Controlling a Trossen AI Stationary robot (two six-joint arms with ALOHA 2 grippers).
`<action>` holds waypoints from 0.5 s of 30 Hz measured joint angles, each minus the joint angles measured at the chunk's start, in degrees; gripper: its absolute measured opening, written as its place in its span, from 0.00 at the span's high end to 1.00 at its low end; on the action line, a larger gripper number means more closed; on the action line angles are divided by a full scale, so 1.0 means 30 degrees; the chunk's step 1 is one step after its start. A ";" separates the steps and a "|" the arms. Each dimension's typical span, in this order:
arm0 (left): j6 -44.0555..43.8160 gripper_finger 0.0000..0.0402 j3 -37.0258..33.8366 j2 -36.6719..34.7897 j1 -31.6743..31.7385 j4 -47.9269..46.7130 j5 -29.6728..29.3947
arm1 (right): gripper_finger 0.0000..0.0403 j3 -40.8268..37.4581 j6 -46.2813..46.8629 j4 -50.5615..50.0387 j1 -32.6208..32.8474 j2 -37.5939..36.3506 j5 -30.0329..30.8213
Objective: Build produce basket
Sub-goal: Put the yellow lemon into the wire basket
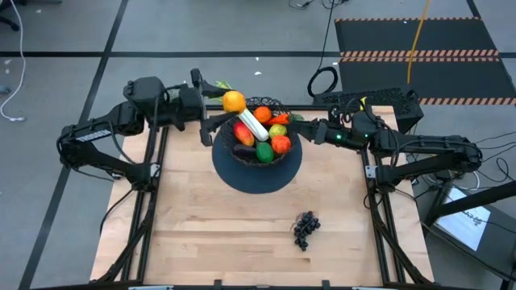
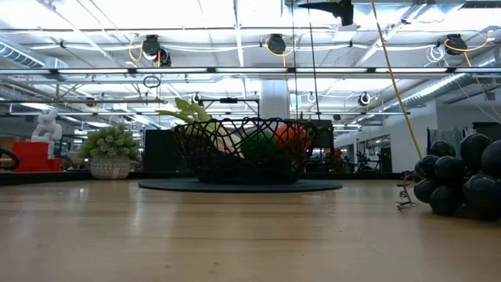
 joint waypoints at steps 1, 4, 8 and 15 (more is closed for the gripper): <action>-0.0881 0.39 0.0000 0.0000 0.0000 -0.0241 -0.0491 | 0.02 0.0005 -0.0057 0.0231 0.0139 0.0039 0.0444; -0.3342 0.39 0.0005 0.0162 0.0010 -0.1790 -0.2098 | 0.02 0.0003 -0.1250 0.0578 0.0472 0.0087 0.1498; -0.5988 0.39 -0.0017 0.0752 0.0579 -0.4913 -0.3018 | 0.02 0.0007 -0.2593 0.0628 0.0455 0.0208 0.2018; -0.8074 0.39 -0.0015 0.3535 0.2319 -0.9740 -0.3001 | 0.02 0.0004 -0.4299 0.0556 -0.0463 0.0210 0.2441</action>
